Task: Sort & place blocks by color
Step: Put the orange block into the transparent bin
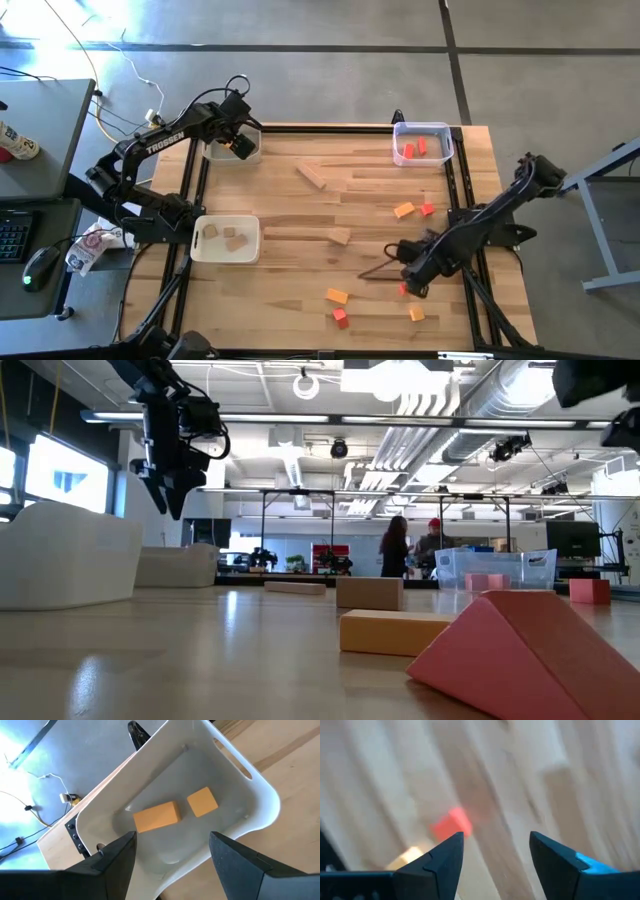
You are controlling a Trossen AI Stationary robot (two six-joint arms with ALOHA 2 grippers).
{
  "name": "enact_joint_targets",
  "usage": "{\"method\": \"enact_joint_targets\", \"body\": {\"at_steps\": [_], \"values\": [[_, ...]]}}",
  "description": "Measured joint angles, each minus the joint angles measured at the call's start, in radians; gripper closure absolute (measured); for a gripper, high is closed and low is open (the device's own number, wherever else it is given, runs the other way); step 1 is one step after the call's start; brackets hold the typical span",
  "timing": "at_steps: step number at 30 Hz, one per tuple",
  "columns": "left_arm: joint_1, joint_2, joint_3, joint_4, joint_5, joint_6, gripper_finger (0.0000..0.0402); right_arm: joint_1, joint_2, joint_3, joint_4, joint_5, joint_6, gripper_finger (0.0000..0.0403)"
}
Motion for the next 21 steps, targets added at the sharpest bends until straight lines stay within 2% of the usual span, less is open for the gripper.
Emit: {"method": "enact_joint_targets", "body": {"at_steps": [5,12,21], "values": [[0.000,0.000,0.000,0.000,0.000,0.000,0.0165,0.038,0.018,-0.003,0.107,0.009,-0.167,0.0190],[0.000,0.000,0.000,0.000,0.000,-0.002,0.0165,0.070,0.061,-0.003,0.117,0.009,-0.195,0.0190],[0.000,0.001,0.000,0.000,0.001,-0.008,0.0165,0.090,0.181,-0.003,0.157,-0.001,-0.251,0.0190]]}}
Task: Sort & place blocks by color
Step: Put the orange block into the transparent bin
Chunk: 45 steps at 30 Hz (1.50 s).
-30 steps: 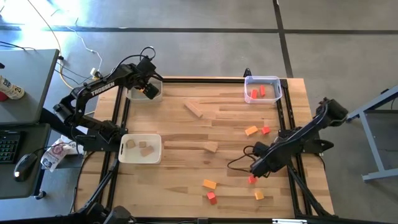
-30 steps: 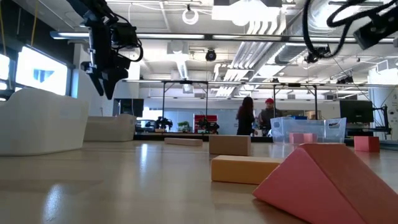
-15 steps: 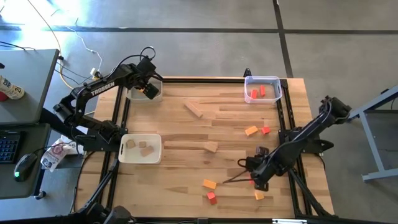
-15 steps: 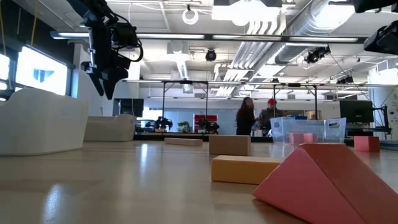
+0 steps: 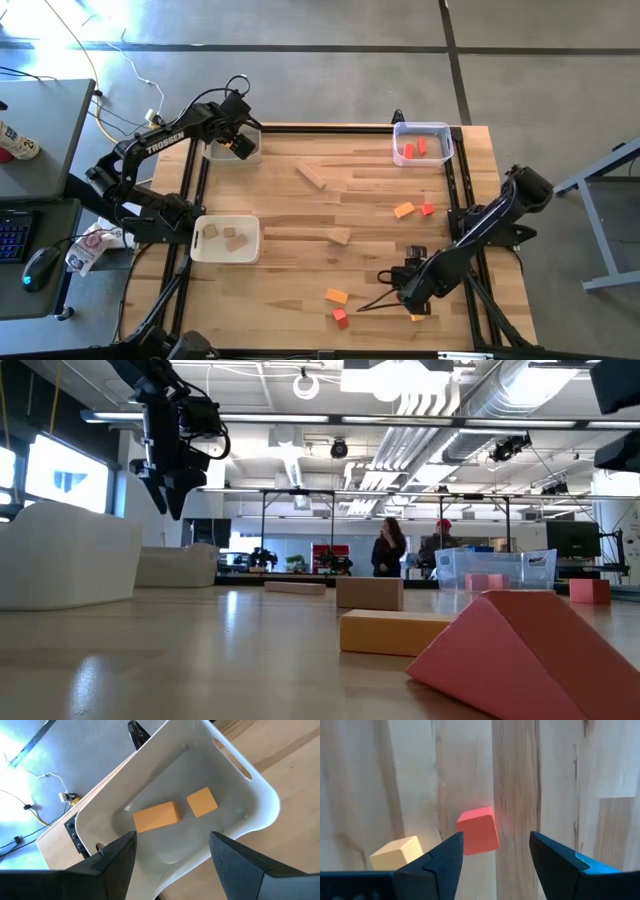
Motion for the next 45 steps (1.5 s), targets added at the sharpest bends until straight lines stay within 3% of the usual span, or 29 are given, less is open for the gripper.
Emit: {"method": "enact_joint_targets", "body": {"at_steps": [9,17,20,24,27,38,45], "values": [[0.000,0.000,0.000,0.000,0.000,0.000,0.0165,0.000,0.088,0.000,0.068,-0.059,-0.038,0.0190],[0.000,0.000,0.000,0.000,0.000,0.000,0.0165,0.000,0.136,0.000,0.082,-0.049,-0.041,0.0194],[0.000,0.000,0.000,0.000,0.007,0.000,0.0165,0.000,0.149,0.000,0.077,-0.069,-0.039,0.0222],[0.000,0.000,0.000,0.000,0.059,0.000,0.0165,-0.001,0.150,0.000,0.079,-0.076,-0.021,0.0296],[-0.002,0.000,0.000,0.000,0.083,0.009,0.0165,-0.006,0.150,0.001,0.077,-0.069,-0.015,0.0301],[-0.092,0.000,0.000,0.017,0.070,0.060,0.0165,-0.024,0.056,0.000,-0.008,0.123,0.101,0.0301],[-0.188,0.000,0.000,0.044,0.070,0.089,0.0165,-0.130,-0.075,0.000,-0.136,0.294,0.108,0.0301]]}}
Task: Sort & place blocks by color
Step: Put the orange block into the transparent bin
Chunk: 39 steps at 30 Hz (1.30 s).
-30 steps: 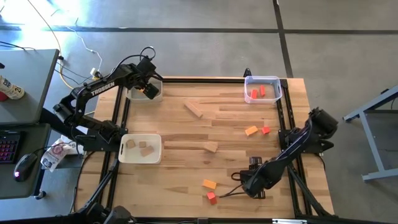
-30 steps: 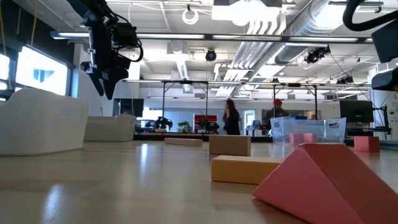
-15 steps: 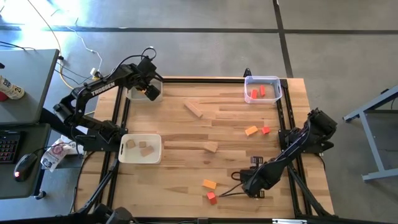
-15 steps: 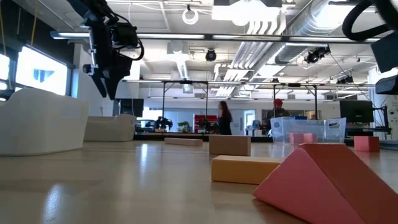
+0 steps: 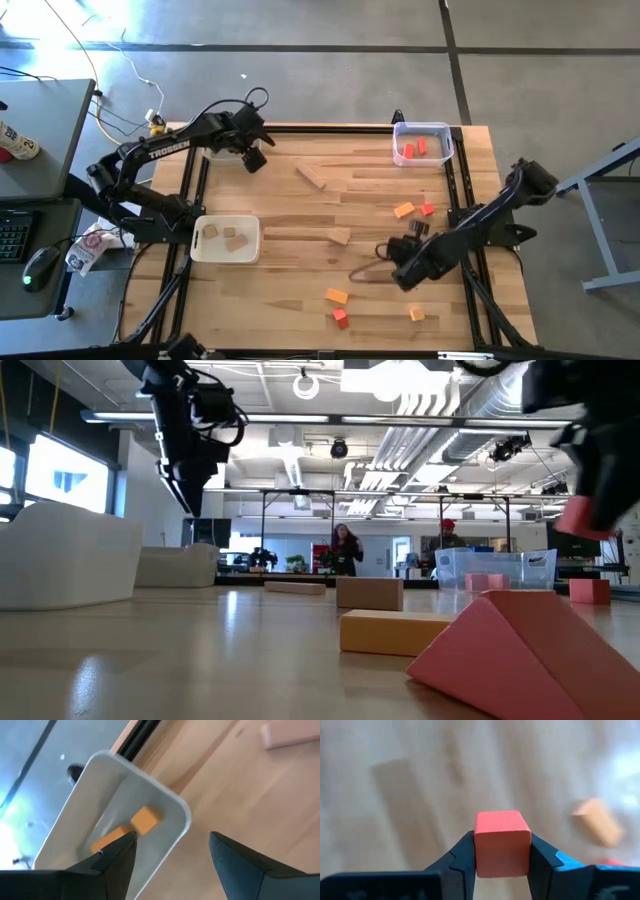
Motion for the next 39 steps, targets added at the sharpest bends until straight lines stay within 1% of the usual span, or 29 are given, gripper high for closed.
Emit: {"method": "enact_joint_targets", "body": {"at_steps": [5,9,11,15,21,25,30,35,39], "values": [[-0.083,0.000,0.000,0.039,0.000,0.000,0.0165,-0.120,-0.075,0.000,-0.093,0.089,0.000,0.0301],[-0.158,0.000,0.000,0.063,0.001,-0.013,0.0165,-0.228,-0.123,0.000,-0.136,0.111,-0.038,0.0301],[-0.198,0.000,0.000,0.088,0.007,-0.034,0.0165,-0.285,-0.142,0.000,-0.141,0.138,-0.067,0.0301],[-0.273,0.000,0.000,0.162,0.067,-0.037,0.0165,-0.402,-0.171,0.000,-0.141,0.197,-0.122,0.0301],[-0.375,0.000,0.000,0.290,0.175,-0.037,0.0165,-0.595,-0.197,0.000,-0.135,0.254,-0.207,0.0301],[-0.437,0.000,0.000,0.349,0.193,-0.036,0.0165,-0.720,-0.196,0.000,-0.124,0.309,-0.238,0.0301],[-0.502,0.000,0.000,0.381,0.193,-0.037,0.0165,-0.868,-0.196,0.000,-0.082,0.315,-0.306,0.0301],[-0.562,0.000,0.000,0.387,0.192,-0.037,0.0165,-1.009,-0.196,0.000,-0.020,0.312,-0.315,0.0301],[-0.608,0.000,0.000,0.386,0.192,-0.037,0.0165,-1.126,-0.195,0.001,0.023,0.269,-0.323,0.0301]]}}
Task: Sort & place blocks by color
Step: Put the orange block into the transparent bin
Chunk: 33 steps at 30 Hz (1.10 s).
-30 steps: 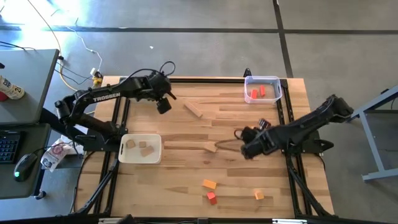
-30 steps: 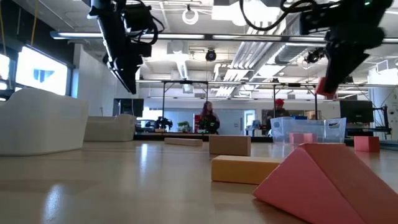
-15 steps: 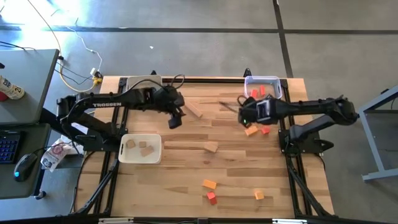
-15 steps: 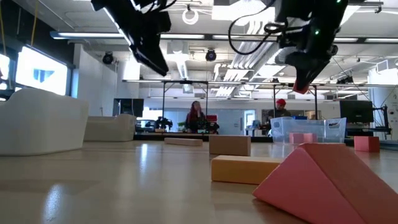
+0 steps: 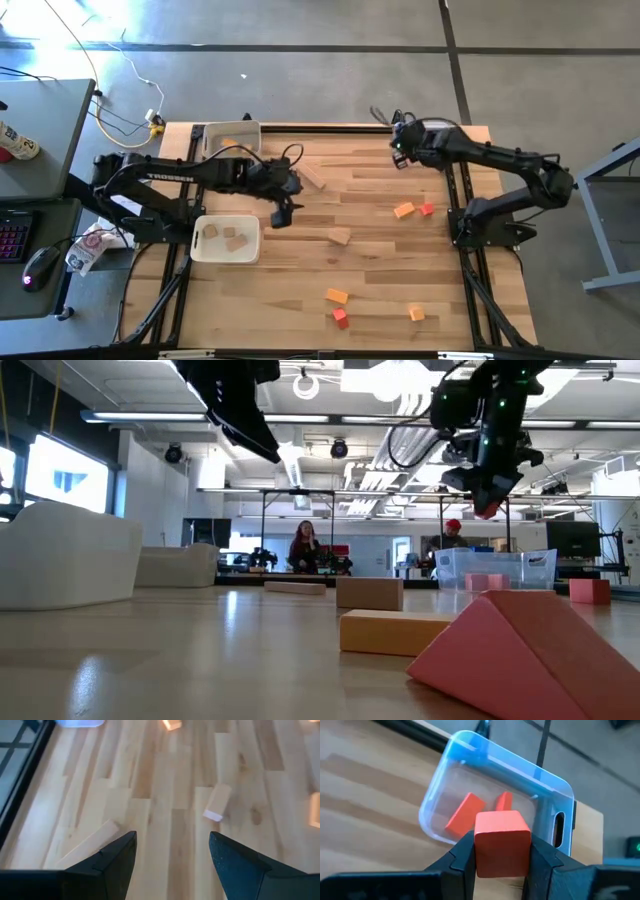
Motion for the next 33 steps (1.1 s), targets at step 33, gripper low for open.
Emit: {"method": "enact_joint_targets", "body": {"at_steps": [33], "values": [[-0.265,0.195,-0.001,0.216,-0.013,-0.014,0.0165,-0.281,0.264,0.000,0.183,-0.255,-0.266,0.0236]]}}
